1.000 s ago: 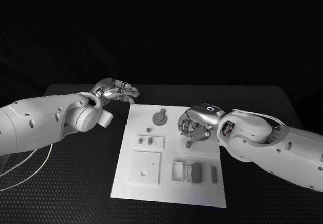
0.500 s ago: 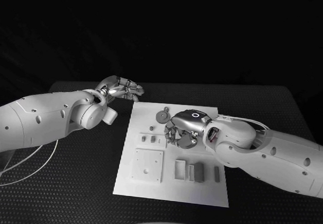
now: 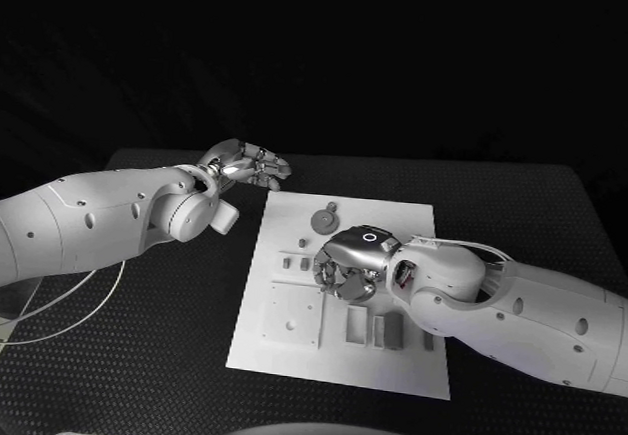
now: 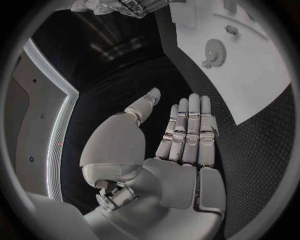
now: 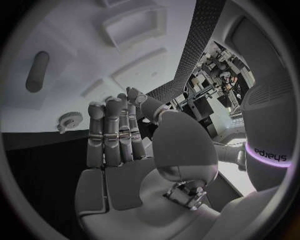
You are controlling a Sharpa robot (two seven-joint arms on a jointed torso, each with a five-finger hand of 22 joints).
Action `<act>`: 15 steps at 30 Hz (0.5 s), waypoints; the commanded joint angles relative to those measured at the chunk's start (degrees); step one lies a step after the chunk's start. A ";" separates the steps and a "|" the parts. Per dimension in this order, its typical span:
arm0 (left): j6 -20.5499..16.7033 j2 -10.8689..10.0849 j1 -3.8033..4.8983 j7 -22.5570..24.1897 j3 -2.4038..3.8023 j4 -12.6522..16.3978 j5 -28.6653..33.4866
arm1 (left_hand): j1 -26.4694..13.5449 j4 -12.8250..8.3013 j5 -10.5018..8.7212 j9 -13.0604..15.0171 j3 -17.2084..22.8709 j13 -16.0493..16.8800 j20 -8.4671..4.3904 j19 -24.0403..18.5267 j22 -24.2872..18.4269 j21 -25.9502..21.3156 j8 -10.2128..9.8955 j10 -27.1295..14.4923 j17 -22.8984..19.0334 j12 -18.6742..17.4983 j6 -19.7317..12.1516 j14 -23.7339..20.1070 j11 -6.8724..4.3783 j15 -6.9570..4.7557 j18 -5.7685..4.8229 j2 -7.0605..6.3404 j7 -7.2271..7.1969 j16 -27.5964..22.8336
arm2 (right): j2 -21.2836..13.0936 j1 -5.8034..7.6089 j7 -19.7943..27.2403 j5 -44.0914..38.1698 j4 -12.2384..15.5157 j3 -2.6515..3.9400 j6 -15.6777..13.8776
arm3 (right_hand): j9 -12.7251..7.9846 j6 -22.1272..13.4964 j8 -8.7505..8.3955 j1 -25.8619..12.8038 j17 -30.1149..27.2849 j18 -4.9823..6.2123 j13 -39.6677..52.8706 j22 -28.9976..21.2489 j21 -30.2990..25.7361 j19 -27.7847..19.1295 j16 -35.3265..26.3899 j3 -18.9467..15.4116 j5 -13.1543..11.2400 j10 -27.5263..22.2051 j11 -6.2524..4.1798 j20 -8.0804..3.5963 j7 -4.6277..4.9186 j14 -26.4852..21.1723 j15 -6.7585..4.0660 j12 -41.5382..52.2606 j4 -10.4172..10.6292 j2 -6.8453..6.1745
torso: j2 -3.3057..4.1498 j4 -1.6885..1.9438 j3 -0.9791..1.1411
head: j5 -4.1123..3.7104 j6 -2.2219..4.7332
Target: Assemble the parts on the task board
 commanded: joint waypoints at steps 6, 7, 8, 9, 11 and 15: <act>0.49 0.18 0.13 0.73 0.03 0.11 -0.25 | -0.33 -0.15 0.15 -0.07 -0.35 -0.08 0.24 0.18 -0.07 0.33 0.11 -0.10 0.07 -0.08 0.03 0.45 0.43 -0.09 0.13 0.04 0.23 -0.28 | 1.22 -1.05 0.47 -2.31 -0.27 -0.24 0.35 | 0.81 0.03 0.18 0.11 -0.09 3.07 0.05 0.08 0.07 -0.09 0.35 0.20 0.26 0.02 0.07 -0.34 0.18 0.13 -0.30 -0.33 0.05 0.63 | -0.03 0.00 0.05 | 0.88 -0.62; 0.49 0.18 0.13 0.72 0.03 0.10 -0.25 | -0.33 -0.15 0.15 -0.07 -0.35 -0.09 0.24 0.18 -0.07 0.33 0.11 -0.10 0.08 -0.08 0.03 0.45 0.43 -0.09 0.13 0.04 0.23 -0.28 | 1.42 -1.17 0.46 -2.52 -0.36 -0.30 0.35 | 0.81 0.03 0.18 0.11 -0.09 3.07 0.05 0.08 0.07 -0.09 0.35 0.20 0.26 0.02 0.07 -0.34 0.19 0.13 -0.30 -0.34 0.05 0.63 | -0.03 0.00 0.05 | 0.88 -0.62; 0.49 0.21 0.14 0.72 0.03 0.08 -0.25 | -0.33 -0.15 0.15 -0.07 -0.35 -0.09 0.23 0.18 -0.08 0.33 0.11 -0.10 0.09 -0.08 0.03 0.45 0.43 -0.09 0.13 0.04 0.23 -0.29 | 1.59 -1.30 0.46 -2.58 -0.45 -0.37 0.33 | 0.82 0.03 0.18 0.10 -0.09 3.07 0.05 0.09 0.07 -0.09 0.36 0.19 0.26 0.02 0.07 -0.34 0.19 0.13 -0.30 -0.34 0.04 0.63 | -0.04 -0.02 0.05 | 0.96 -0.68; 0.49 0.23 0.14 0.74 0.03 0.07 -0.25 | -0.33 -0.15 0.15 -0.07 -0.35 -0.09 0.23 0.18 -0.08 0.33 0.11 -0.10 0.09 -0.08 0.02 0.45 0.43 -0.09 0.13 0.04 0.24 -0.30 | 1.74 -1.43 0.47 -2.72 -0.51 -0.46 0.30 | 0.82 0.02 0.18 0.10 -0.09 3.07 0.06 0.09 0.07 -0.08 0.36 0.19 0.26 0.02 0.07 -0.34 0.19 0.13 -0.30 -0.34 0.04 0.63 | -0.04 -0.02 0.05 | 0.96 -0.68; 0.50 0.23 0.14 0.74 0.03 0.08 -0.25 | -0.33 -0.14 0.15 -0.08 -0.36 -0.10 0.24 0.19 -0.09 0.33 0.11 -0.10 0.11 -0.08 0.02 0.46 0.43 -0.09 0.13 0.04 0.24 -0.31 | 2.08 -1.66 0.45 -3.15 -0.65 -0.55 -0.01 | 0.83 0.02 0.18 0.11 -0.09 3.07 0.06 0.09 0.07 -0.08 0.37 0.19 0.26 0.02 0.07 -0.35 0.19 0.14 -0.30 -0.35 0.04 0.64 | -0.03 -0.03 0.06 | 1.07 -0.76; 0.50 0.29 0.14 0.72 0.03 0.07 -0.25 | -0.33 -0.14 0.15 -0.08 -0.36 -0.11 0.24 0.19 -0.11 0.34 0.12 -0.10 0.13 -0.08 0.02 0.46 0.43 -0.09 0.12 0.05 0.23 -0.33 | 2.74 -1.99 0.36 -3.58 -0.92 -0.58 -0.39 | 0.86 0.01 0.18 0.09 -0.10 3.08 0.07 0.10 0.08 -0.06 0.40 0.18 0.26 0.02 0.07 -0.36 0.19 0.15 -0.30 -0.36 0.04 0.61 | -0.03 -0.02 0.07 | 1.17 -0.83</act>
